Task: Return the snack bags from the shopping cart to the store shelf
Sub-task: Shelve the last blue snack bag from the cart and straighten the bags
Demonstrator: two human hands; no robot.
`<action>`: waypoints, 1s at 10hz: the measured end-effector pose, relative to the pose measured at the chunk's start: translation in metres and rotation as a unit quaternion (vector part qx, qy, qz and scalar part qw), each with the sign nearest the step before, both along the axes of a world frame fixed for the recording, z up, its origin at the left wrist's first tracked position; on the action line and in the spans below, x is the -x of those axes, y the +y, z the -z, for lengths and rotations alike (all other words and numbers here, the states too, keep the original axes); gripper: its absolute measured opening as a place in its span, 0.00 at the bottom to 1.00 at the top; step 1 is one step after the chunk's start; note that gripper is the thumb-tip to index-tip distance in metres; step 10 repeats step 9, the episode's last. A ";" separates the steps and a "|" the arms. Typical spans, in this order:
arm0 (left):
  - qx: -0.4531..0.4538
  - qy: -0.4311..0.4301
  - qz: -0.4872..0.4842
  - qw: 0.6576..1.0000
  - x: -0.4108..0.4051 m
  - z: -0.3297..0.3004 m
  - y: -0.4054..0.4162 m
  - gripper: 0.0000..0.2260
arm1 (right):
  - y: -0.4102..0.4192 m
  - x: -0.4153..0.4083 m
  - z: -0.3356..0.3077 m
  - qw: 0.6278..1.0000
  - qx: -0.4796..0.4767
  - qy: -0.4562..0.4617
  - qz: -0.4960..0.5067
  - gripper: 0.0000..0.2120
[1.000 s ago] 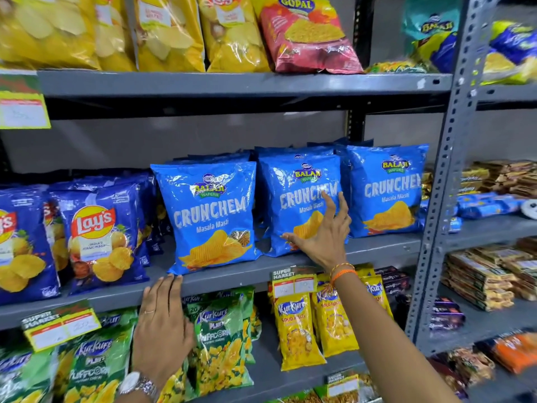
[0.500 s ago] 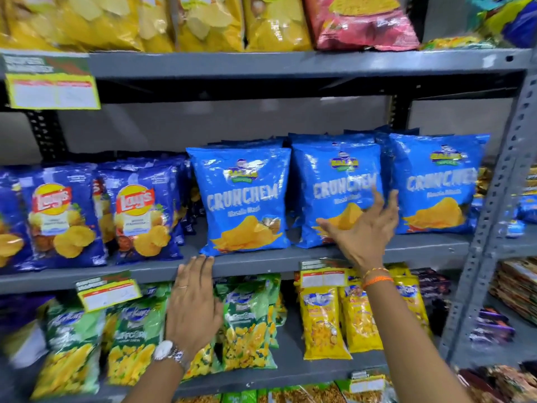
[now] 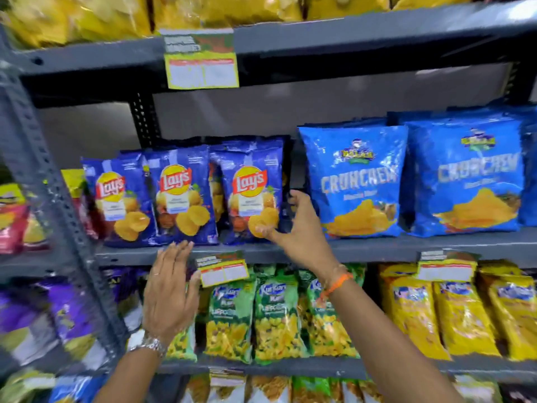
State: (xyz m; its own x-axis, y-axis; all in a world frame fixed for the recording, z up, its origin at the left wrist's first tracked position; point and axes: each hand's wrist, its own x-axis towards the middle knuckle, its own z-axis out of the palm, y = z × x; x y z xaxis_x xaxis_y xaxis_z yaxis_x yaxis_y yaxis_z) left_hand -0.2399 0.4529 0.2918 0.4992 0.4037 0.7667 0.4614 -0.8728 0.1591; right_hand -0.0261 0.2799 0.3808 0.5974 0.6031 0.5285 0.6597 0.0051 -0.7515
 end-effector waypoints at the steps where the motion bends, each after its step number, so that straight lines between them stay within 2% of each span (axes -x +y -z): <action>1: 0.016 0.018 0.028 0.999 0.013 0.012 0.024 0.26 | 0.033 0.008 0.005 0.997 -0.015 0.069 0.028 0.49; 2: -0.002 0.031 0.063 0.997 0.016 0.017 0.041 0.26 | 0.047 0.005 0.010 0.994 -0.025 0.075 0.070 0.48; 4: -0.003 -0.005 0.108 0.994 0.013 0.021 0.055 0.24 | 0.058 0.015 0.018 0.989 -0.045 0.031 0.135 0.39; 6: 0.000 -0.016 0.116 0.993 0.012 0.024 0.056 0.23 | 0.063 0.025 0.019 0.985 -0.044 0.012 0.169 0.38; 7: 0.010 -0.020 0.122 0.992 0.012 0.023 0.054 0.21 | 0.064 0.025 0.020 0.981 -0.024 0.014 0.190 0.44; 8: 0.011 -0.025 0.116 0.993 0.012 0.024 0.055 0.21 | 0.058 0.025 0.014 0.985 -0.013 0.026 0.168 0.48; 9: 0.023 -0.029 0.112 0.993 0.012 0.023 0.049 0.23 | 0.043 0.025 0.008 0.987 -0.051 0.066 0.135 0.51; 10: 0.023 -0.029 0.112 0.993 0.012 0.023 0.049 0.23 | 0.043 0.025 0.008 0.987 -0.051 0.066 0.135 0.51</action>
